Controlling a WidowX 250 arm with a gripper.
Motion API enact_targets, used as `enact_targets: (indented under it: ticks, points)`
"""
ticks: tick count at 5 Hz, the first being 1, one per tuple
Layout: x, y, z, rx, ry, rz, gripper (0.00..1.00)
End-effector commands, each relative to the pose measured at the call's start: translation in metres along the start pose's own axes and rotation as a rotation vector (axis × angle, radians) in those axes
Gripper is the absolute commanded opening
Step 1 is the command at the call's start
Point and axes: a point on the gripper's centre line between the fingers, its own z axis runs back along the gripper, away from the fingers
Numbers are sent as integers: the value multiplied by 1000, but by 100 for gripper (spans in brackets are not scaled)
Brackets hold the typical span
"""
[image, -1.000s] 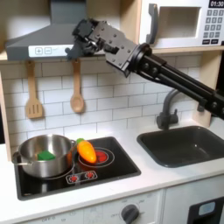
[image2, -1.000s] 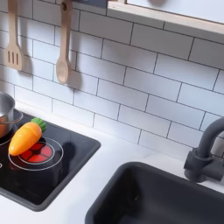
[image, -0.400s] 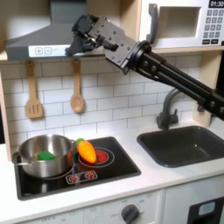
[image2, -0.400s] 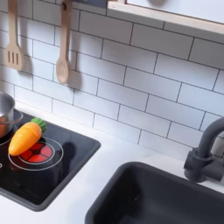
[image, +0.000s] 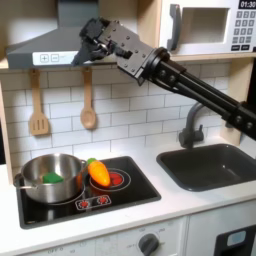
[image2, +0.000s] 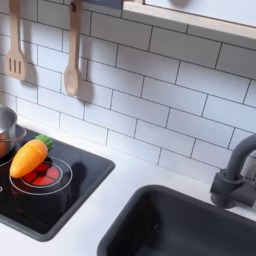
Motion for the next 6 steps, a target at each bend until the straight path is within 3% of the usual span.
enact_targets:
  ticks: [1,6]
  points:
    - [-2,5,-7,14,10,-8,0]
    - [-9,2,-12,19,30,-33,0]
